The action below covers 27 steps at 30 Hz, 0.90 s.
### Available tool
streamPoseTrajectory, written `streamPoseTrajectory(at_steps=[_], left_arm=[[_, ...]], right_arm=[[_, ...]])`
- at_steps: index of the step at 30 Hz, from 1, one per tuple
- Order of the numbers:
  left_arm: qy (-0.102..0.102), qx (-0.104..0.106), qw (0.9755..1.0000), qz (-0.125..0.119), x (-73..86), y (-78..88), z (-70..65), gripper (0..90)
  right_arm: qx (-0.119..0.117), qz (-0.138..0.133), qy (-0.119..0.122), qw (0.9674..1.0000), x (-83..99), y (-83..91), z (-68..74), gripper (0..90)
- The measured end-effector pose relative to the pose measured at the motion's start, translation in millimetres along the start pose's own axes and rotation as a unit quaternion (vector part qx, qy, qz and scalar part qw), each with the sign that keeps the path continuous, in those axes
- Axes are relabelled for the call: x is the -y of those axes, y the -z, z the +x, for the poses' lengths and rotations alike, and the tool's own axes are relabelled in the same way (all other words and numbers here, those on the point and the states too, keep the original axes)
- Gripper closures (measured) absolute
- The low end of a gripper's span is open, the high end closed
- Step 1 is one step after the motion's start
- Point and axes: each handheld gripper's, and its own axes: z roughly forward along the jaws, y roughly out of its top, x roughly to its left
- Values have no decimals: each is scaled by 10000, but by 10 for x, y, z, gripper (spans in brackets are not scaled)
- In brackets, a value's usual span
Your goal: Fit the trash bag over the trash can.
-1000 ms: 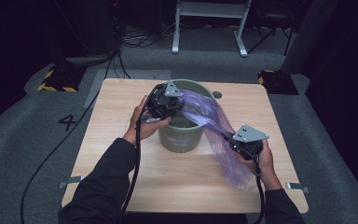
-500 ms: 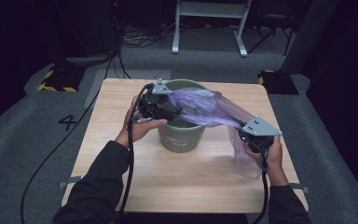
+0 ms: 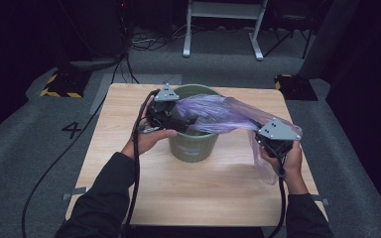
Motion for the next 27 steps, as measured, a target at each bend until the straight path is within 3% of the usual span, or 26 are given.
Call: streamPoseTrajectory(at_steps=[3, 6, 9, 13, 19, 23, 27], left_arm=[[-85, -90, 9999, -49, -62, -82, -95, 156], [-155, -12, 9998, -120, -88, -101, -145, 156], [-141, 126, 9996, -226, -90, -60, -141, 156], [-73, 109, 9997, -216, -61, -11, -85, 156], [-61, 126, 9997, -183, 22, 60, 13, 156], [-83, 104, 9995, -302, 22, 104, 35, 155], [-260, 183, 9988, -364, -12, 97, -18, 155]], right_arm=[[-22, 37, 97, 9999, -62, -36, 89, 900], [108, 142, 66, 9998, -93, -80, 112, 900], [276, 209, -108, 9993, -82, -99, 65, 900], [553, 336, -426, 9970, -25, -116, -53, 900], [733, 367, -745, 9938, 42, -124, -172, 900], [764, 318, -646, 9945, 4, -127, -165, 900], [692, 299, -332, 9966, -67, -148, -123, 883]])
